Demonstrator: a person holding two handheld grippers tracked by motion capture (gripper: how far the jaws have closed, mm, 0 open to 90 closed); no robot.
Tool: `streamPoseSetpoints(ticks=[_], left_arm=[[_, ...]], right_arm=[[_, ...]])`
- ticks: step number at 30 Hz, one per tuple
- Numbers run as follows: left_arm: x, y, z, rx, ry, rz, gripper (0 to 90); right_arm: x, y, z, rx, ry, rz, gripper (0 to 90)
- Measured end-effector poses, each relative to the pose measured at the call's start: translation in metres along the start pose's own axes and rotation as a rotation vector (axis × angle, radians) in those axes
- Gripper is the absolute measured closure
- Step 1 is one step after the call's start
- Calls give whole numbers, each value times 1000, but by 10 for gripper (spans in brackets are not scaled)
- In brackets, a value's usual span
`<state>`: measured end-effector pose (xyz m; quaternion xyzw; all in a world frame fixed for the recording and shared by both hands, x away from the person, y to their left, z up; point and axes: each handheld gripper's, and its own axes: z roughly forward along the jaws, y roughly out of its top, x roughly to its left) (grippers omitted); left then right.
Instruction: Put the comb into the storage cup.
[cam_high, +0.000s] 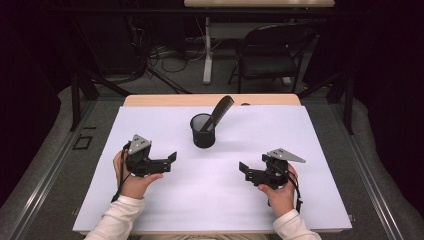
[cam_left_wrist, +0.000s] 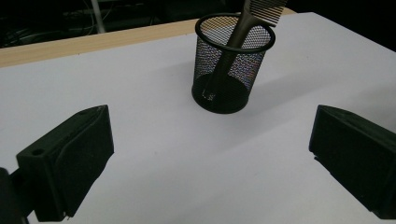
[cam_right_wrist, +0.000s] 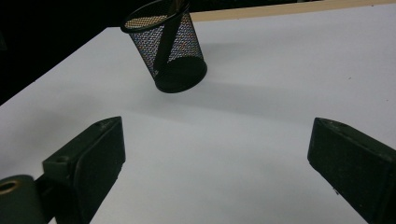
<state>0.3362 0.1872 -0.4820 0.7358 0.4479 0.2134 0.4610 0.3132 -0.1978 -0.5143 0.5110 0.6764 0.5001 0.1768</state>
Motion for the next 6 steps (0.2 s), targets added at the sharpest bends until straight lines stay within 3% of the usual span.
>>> streamPoseSetpoints(ticks=[6], left_arm=[[1, 0, 1, 0, 1, -2, 0]], right_arm=[[0, 0, 1, 3, -6, -2, 41]])
